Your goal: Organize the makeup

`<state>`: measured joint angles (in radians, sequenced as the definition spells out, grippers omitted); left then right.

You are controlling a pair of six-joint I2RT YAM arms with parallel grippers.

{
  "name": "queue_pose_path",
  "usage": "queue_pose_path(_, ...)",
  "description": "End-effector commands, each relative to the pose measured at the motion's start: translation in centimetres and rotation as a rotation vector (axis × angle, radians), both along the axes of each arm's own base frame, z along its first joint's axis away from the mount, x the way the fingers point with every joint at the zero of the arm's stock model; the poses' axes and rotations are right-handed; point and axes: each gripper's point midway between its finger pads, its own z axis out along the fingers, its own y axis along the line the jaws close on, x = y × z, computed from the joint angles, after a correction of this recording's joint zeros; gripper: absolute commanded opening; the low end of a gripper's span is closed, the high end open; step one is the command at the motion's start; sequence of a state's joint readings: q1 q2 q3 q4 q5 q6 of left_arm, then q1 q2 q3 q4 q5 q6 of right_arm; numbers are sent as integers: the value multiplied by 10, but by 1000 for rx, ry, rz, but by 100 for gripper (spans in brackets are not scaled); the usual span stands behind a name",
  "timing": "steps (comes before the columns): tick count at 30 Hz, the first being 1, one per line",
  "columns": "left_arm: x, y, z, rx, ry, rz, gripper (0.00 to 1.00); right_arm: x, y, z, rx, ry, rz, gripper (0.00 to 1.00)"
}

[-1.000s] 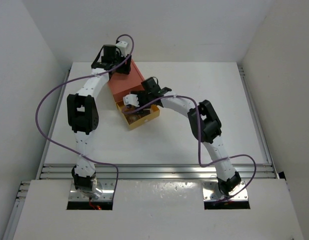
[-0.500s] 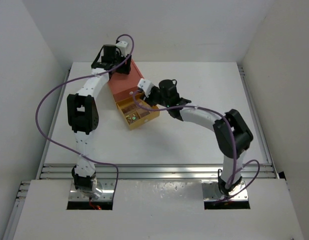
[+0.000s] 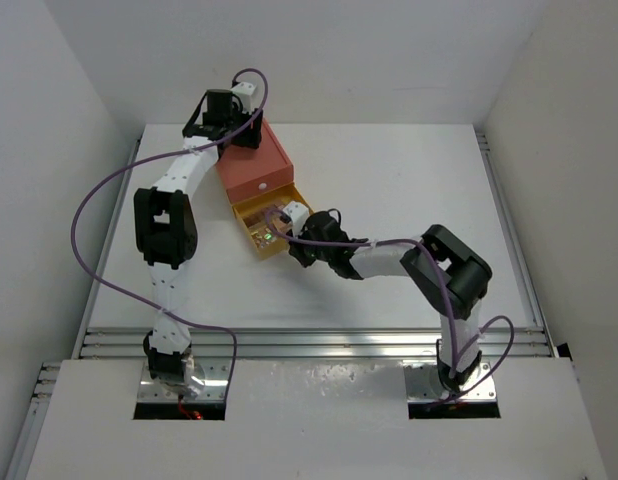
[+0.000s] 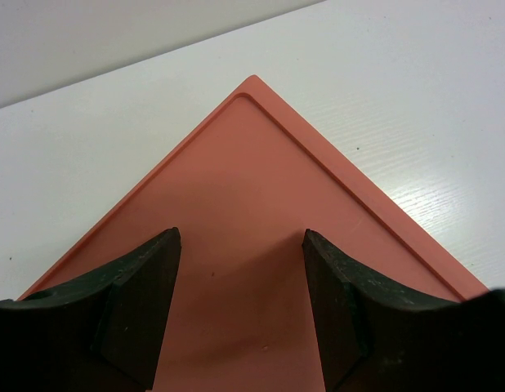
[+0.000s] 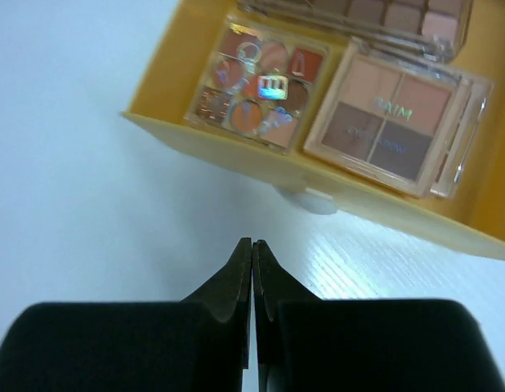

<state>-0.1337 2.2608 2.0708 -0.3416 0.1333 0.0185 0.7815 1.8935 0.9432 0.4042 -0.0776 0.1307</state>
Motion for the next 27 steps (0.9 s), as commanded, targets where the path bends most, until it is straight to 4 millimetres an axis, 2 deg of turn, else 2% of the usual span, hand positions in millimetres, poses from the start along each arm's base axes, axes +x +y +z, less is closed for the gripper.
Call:
queue_pose_path(1,-53,23,-123,73,380,31,67,31,16,10,98,-27,-114,0)
queue_pose_path(4,-56,23,-126,74,389,31,67,52,26,21,132,-109,-129,0)
queue_pose_path(5,-56,23,-126,74,389,31,67,66,28,16,131,-143,-167,0)
queue_pose_path(6,-56,23,-126,74,389,31,67,70,29,14,128,-153,-176,0)
queue_pose_path(7,-56,23,-126,74,389,31,67,85,35,24,145,-186,-199,0)
queue_pose_path(9,-58,24,-129,75,398,31,67,94,35,8,121,-196,-227,0)
queue_pose_path(10,-58,24,-129,75,398,31,67,106,44,26,153,-230,-237,0)
queue_pose_path(11,-58,24,-129,75,398,31,67,111,44,19,146,-230,-242,0)
queue_pose_path(13,-58,24,-129,75,398,31,67,126,55,31,170,-253,-254,0)
queue_pose_path(14,-58,24,-129,75,398,31,67,133,58,22,162,-249,-269,0)
queue_pose_path(15,-58,24,-129,75,398,31,67,140,64,31,181,-264,-282,0)
queue_pose_path(17,-58,24,-129,75,398,31,67,148,64,27,184,-263,-328,0)
queue_pose_path(18,-58,22,-129,69,399,24,67,159,67,35,201,-288,-358,0)
queue_pose_path(19,-58,22,-129,69,399,24,67,163,67,35,207,-290,-371,0)
queue_pose_path(20,-58,22,-129,69,399,24,67,165,69,25,194,-281,-374,0)
queue_pose_path(21,-61,22,-132,70,408,24,67,174,73,31,208,-297,-381,0)
queue_pose_path(23,-61,22,-133,70,408,24,67,175,73,18,176,-278,-385,0)
queue_pose_path(27,-61,22,-133,70,408,24,67,174,69,13,183,-281,-404,0)
